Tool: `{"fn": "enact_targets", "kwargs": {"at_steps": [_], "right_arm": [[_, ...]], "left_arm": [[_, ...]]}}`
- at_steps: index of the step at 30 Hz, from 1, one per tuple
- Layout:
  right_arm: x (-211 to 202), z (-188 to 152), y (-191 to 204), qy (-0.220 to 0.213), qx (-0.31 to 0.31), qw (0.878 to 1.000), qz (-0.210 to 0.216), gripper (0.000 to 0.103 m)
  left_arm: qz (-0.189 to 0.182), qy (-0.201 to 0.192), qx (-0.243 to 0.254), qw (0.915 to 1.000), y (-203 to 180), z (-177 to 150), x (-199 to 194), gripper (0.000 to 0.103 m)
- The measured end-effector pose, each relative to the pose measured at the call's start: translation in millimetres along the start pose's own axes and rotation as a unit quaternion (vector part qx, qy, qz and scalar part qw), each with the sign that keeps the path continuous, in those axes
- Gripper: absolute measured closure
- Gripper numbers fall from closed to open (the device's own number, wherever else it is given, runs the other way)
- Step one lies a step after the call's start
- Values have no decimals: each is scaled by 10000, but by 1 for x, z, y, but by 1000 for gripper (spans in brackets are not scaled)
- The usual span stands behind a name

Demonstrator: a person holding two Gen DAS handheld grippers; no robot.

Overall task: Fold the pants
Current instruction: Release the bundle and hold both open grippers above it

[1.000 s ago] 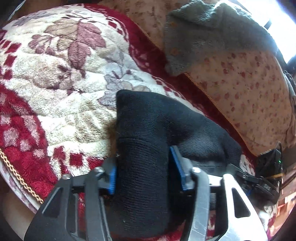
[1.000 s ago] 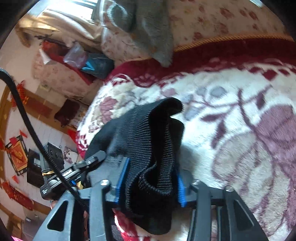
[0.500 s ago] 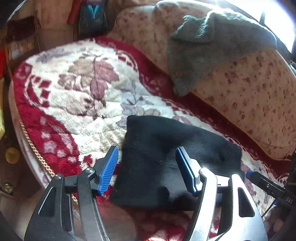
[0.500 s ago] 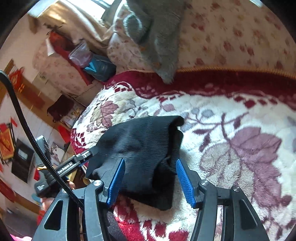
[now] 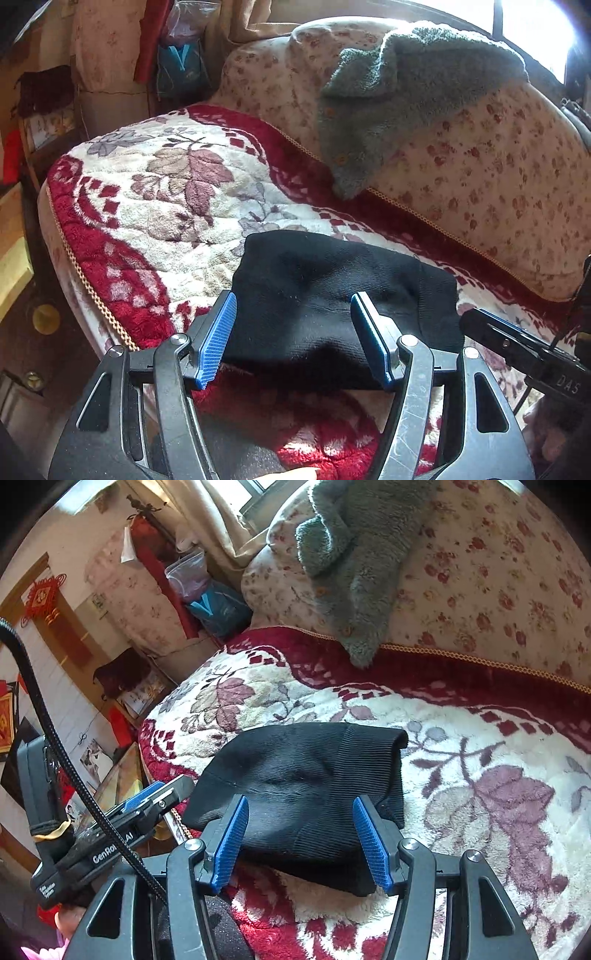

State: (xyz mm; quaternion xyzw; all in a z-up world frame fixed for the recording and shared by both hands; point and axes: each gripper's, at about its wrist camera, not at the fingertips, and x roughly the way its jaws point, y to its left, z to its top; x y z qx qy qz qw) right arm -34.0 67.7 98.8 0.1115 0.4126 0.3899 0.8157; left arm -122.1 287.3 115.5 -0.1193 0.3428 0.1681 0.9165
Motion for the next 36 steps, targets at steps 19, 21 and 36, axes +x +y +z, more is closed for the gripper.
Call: {"fn": "enact_targets", "kwargs": {"at_steps": [19,21,36], "right_arm": [[1,-6,12,48,-86,9999,81,46],[1,-6,12,52,-104,9999,71,46],[4,-6,13,118,-117,9998,97,45]], "left_arm": [[40,-18,-73,10000,-5,-7,-11,38],[46,-14,-56,10000,-6,-7,-10,38],[58,-16,-38,10000,-7,-8,-10,38]]}}
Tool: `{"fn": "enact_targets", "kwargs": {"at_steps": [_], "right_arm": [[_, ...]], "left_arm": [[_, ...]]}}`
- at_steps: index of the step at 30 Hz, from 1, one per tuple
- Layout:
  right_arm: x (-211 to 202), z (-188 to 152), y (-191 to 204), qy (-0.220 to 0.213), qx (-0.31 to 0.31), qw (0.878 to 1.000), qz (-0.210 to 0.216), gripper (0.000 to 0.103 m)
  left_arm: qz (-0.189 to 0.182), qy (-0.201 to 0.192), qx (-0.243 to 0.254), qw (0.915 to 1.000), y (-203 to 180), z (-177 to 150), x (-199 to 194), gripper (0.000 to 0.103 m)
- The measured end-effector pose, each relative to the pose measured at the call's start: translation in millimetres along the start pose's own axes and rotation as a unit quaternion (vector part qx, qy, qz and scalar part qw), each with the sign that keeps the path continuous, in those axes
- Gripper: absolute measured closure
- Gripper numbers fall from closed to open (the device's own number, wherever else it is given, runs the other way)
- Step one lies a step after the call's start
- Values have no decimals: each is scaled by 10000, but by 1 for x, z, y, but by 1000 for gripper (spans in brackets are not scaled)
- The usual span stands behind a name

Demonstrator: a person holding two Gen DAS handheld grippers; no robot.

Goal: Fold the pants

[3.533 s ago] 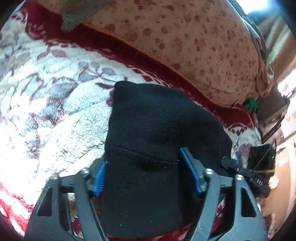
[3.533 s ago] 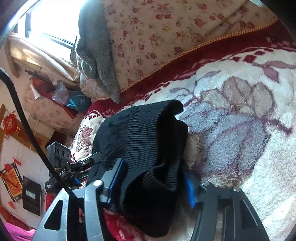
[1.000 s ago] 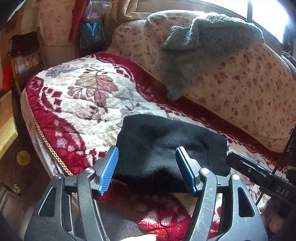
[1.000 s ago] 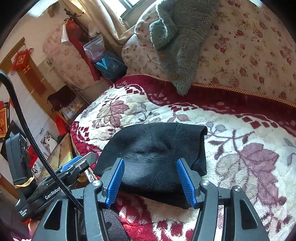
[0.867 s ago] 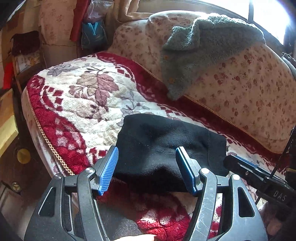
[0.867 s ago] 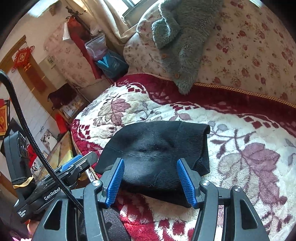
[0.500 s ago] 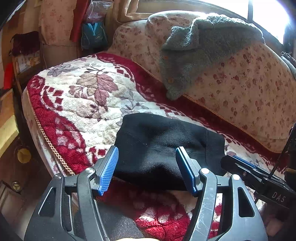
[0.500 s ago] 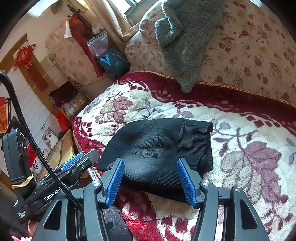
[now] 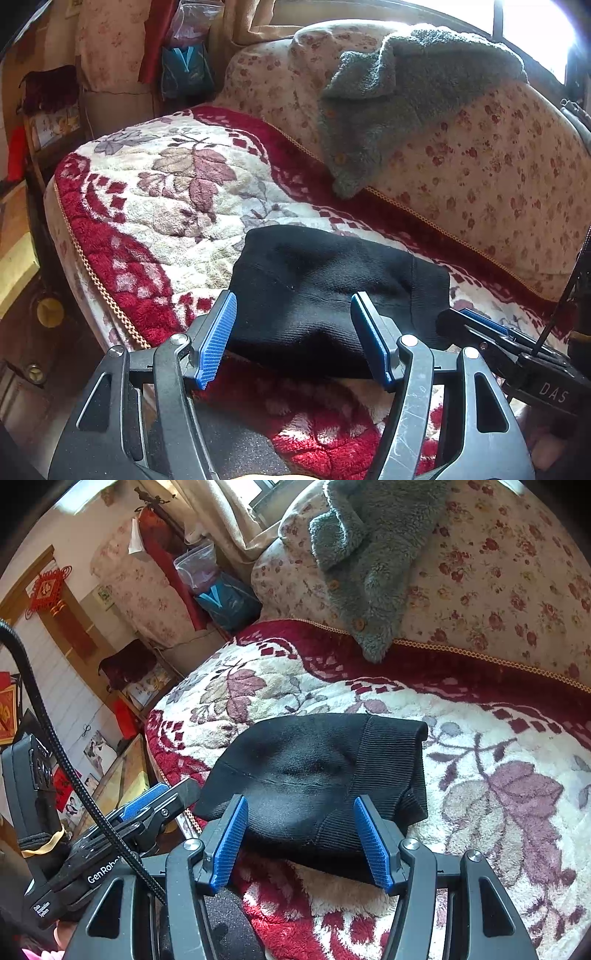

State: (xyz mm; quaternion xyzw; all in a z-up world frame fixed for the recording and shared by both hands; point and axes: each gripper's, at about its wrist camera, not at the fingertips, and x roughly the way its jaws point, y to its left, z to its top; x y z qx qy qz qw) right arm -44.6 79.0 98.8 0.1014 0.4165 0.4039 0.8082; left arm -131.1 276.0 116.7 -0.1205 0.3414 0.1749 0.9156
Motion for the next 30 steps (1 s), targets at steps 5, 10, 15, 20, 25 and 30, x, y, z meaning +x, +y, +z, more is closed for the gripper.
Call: {"fn": "enact_targets", "kwargs": {"at_steps": [5,10,15,20,25,30], "right_arm": [[3,1,2,44,-37,10000,8,45],[4,1,2,56,-28,10000,12,45],[5,1,2,63,-21,10000,21,45],[8,-1,2,104,-17,9999,38,45],[6,-1,-1,82,8,9999,89,45],[-16,-2,-17,-68,99,9999,-24,45]], "left_arm": [[-9,8,7,10000,2,2,1,38],[-14,24,18,10000,3,4,1,38],[-10,27,15,10000,4,4,2,38],[8,20,-13,10000,3,3,1,38],[42,-187,117,9997,-4,2,-5,38],[-342,-60,179,9992,-31,2,-8,38]]}}
